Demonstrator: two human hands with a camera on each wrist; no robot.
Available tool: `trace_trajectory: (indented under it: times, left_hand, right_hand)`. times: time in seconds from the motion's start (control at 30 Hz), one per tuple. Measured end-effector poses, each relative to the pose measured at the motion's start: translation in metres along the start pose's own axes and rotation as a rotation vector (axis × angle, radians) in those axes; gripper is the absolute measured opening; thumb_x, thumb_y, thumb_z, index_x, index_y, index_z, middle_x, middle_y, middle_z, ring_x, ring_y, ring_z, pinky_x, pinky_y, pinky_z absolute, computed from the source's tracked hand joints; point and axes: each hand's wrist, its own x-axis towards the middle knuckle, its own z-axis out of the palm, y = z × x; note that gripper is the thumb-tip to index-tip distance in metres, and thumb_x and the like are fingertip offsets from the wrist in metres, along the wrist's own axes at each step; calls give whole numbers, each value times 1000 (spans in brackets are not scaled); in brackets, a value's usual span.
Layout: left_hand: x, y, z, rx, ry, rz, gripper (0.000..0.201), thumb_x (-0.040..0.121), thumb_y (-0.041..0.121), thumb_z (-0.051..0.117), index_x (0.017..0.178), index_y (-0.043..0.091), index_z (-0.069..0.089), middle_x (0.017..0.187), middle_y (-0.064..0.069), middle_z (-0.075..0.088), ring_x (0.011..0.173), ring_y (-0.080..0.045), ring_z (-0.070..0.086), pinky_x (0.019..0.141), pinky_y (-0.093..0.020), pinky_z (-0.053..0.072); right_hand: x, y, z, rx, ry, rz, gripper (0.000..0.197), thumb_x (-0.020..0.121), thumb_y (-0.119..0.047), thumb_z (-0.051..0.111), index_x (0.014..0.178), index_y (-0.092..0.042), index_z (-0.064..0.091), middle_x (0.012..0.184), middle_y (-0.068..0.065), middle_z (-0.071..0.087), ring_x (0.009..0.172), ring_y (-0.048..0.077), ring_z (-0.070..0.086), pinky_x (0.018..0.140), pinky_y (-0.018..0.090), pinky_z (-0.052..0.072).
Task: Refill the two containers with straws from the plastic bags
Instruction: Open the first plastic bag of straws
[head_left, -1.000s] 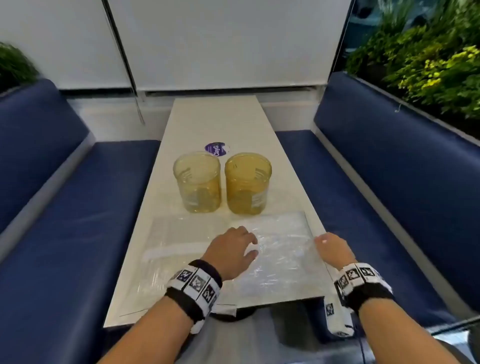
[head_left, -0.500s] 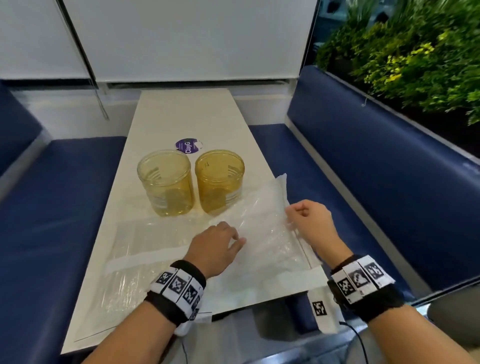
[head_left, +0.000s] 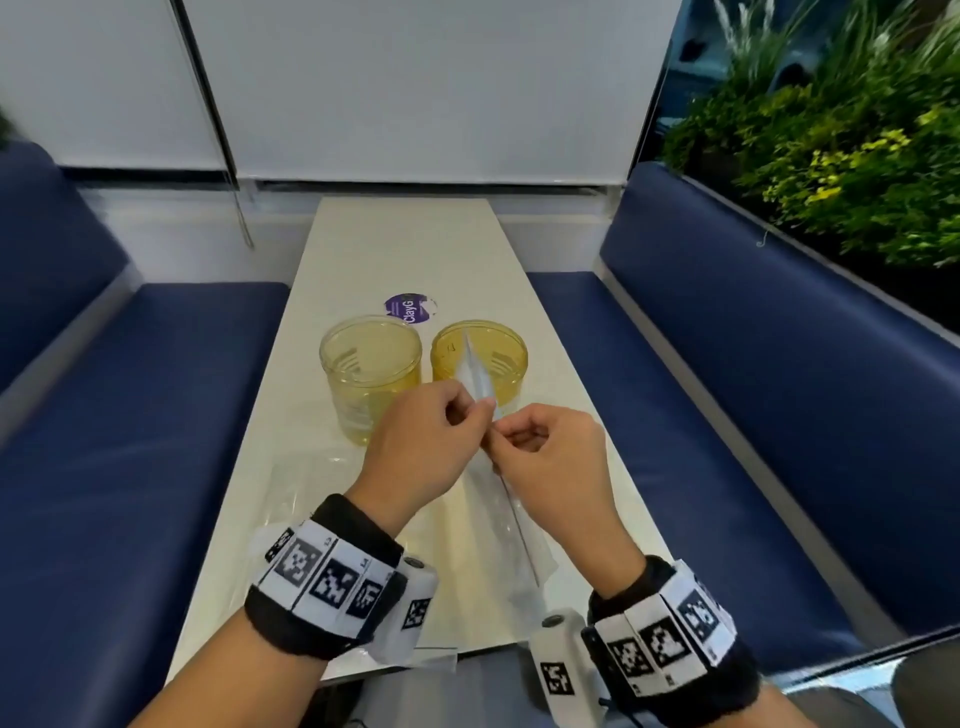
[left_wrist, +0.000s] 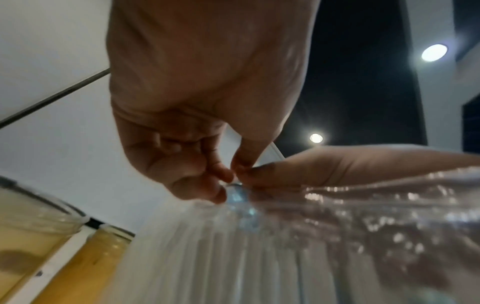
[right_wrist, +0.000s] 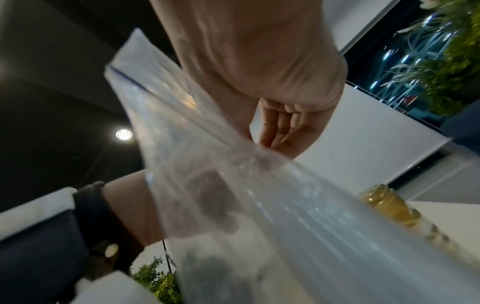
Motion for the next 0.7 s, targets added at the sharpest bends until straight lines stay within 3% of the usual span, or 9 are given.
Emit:
trace_trajectory:
  times: [0.1,0.3,0.5,0.57,0.7]
  left_hand:
    - [-3,-4,-9,-161,-62,-159,27,95,32,61,76,13,66,68,-3,71,54,-17,65,49,-35,55]
    - [-2,-7,-16,-281,-98,-180,24,99,18,55,85,6,69,73,-6,70,62,-14,69,52,-41,61]
    - [0,-9,-9,-306,-159,-153,26,102,19,51,87,8,68,82,-14,72,76,-23,71,56,-34,60]
    - [-1,-8,-5,-323,-188,-148,26,103,20,50,86,9,67,83,-17,71,77,-25,70,57,-33,60]
    - [-1,1,-1,-375,-137,-207,20,97,16,55,84,4,66,75,-12,69,68,-17,67,56,-35,60]
  right_hand:
    - [-3,0,12,39,-14,13,9,83,-24,81,76,-19,78,65,-10,73,60,7,69,61,20,57]
    - [0,-2,21,88,-68,78,10,86,-28,78,80,-21,74,71,-5,72,59,4,65,57,17,52]
    - [9,-10,15,234,-200,355,42,102,-43,53,80,-9,64,62,7,58,50,12,57,48,23,51]
    - [13,-11,12,202,-237,368,40,104,-37,50,80,-7,62,61,8,55,47,14,55,47,26,52]
    - [19,-12,11,102,-264,298,36,105,-20,41,74,-9,56,60,4,58,47,16,56,46,29,52]
